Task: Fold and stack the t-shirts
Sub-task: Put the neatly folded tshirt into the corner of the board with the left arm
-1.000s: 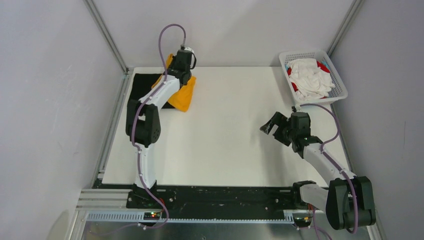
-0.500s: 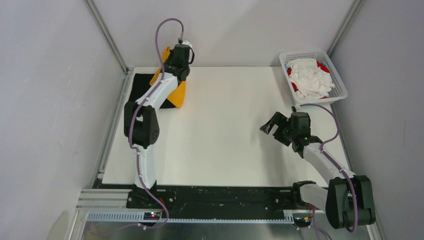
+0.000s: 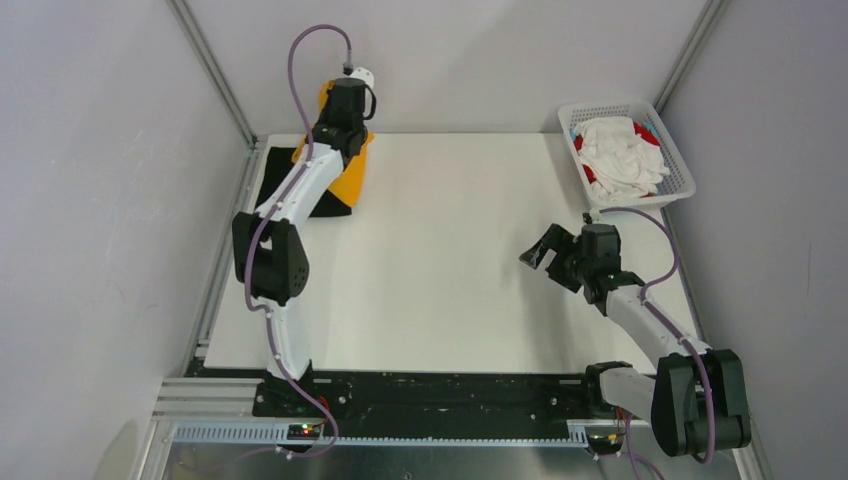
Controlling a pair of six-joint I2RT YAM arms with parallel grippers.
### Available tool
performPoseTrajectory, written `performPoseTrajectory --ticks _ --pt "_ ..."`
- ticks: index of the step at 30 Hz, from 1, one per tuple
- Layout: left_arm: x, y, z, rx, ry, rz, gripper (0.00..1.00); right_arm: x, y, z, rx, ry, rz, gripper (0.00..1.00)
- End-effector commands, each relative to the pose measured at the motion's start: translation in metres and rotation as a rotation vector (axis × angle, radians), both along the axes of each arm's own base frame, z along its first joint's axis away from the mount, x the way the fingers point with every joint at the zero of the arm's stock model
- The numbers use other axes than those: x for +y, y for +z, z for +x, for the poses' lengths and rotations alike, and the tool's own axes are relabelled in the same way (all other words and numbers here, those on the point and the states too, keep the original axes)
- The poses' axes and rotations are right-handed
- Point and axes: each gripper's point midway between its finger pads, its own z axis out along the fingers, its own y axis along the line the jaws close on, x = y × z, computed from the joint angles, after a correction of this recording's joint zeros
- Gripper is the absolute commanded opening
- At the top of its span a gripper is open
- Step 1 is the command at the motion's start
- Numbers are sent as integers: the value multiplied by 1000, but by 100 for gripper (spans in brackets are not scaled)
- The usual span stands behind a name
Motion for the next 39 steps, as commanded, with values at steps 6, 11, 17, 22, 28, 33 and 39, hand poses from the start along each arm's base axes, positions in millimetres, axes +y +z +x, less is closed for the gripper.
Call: performPoseTrajectory --ticks 6,11,17,22,28,33,39 --pt "39 -1 10 -38 41 -58 0 -3 5 7 -32 -1 -15 99" --pt "64 -38 21 23 59 -83 0 -5 4 6 -26 -9 -27 99" --pt "88 -74 39 69 73 -108 0 -8 6 7 -38 -24 -41 99" --pt "106 -88 48 86 95 -98 0 -10 6 7 -35 -32 -47 99" --pt "126 -98 50 79 127 -140 34 -9 8 6 -44 -30 -56 99" --pt "134 -75 43 4 208 -170 99 -9 16 6 -71 -31 -56 99" --pt "105 -2 16 -165 123 -393 100 -10 36 -2 -126 -26 -54 99"
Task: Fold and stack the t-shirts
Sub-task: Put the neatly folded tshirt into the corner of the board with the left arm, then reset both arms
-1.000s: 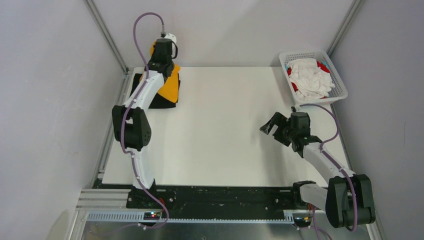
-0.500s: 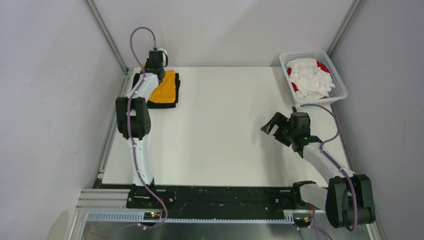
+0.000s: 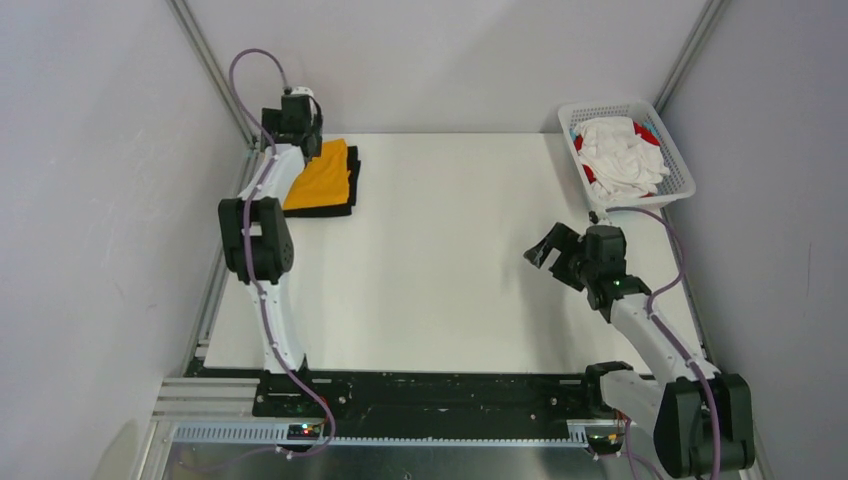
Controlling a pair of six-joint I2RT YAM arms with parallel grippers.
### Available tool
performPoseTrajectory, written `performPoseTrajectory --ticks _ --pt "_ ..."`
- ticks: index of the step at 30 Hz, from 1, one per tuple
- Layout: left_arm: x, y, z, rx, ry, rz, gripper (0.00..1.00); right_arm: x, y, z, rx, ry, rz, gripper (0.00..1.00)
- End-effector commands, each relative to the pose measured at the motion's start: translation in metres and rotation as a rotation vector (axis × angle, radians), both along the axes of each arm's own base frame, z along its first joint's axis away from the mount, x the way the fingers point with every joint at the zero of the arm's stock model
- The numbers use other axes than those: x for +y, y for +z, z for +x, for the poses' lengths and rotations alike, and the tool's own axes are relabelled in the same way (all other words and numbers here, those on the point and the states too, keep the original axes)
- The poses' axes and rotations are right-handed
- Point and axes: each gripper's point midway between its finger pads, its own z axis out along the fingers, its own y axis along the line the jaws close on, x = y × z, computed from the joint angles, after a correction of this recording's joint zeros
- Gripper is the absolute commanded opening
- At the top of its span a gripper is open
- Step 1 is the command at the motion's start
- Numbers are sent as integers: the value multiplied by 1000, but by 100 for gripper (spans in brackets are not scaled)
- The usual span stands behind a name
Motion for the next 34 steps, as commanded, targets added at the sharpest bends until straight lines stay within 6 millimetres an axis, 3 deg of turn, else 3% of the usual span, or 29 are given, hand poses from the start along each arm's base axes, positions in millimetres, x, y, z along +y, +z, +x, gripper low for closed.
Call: performPoseTrajectory --ticks 1,4,6,9,10,11,12,13,14,15,16,17,18,19,20,21,22,34 --pt "-29 119 -19 -323 -33 -234 100 -4 22 -5 -63 -6 -19 100" --pt "-60 158 -45 -412 -131 -412 100 -6 34 -17 -83 -14 -21 99" --pt "-76 170 -68 -452 -143 -536 100 -9 36 -25 -86 -25 -28 99" --pt "-108 169 -105 -471 -142 -675 100 -8 37 -36 -86 -26 -25 99" --pt "-126 163 -127 -460 -161 -682 100 -8 39 -40 -97 -21 -21 99" --pt "-127 159 -137 -475 -117 -656 100 -5 37 -43 -93 -15 -15 99" --pt "-151 144 -161 -443 -148 -648 100 -4 36 -48 -95 -9 -14 99" --pt "-153 138 -172 -446 -120 -609 100 -5 38 -50 -109 -12 -12 99" --pt "-178 119 -198 -403 -169 -607 100 -4 34 -54 -98 -8 -14 99" --pt "-179 122 -215 -436 -153 -608 100 -5 35 -56 -108 -16 -17 99" --pt "-202 87 -237 -360 -199 -602 100 -5 31 -59 -99 -14 -19 99" --pt "-204 85 -253 -382 -191 -624 100 -6 32 -60 -112 -21 -22 99" --pt "-222 53 -275 -318 -231 -630 100 -6 28 -62 -107 -19 -24 99" --pt "-222 50 -289 -335 -235 -636 100 -7 29 -63 -124 -25 -26 99" --pt "-231 21 -308 -284 -260 -629 100 -9 25 -66 -117 -35 -28 99" --pt "-227 21 -317 -307 -255 -627 100 -14 27 -66 -136 -61 -34 99" --pt "-228 -4 -337 -274 -265 -652 100 -23 21 -66 -153 -118 -53 99" --pt "-213 -5 -349 -295 -258 -663 100 -31 27 -67 -227 -178 -34 99"
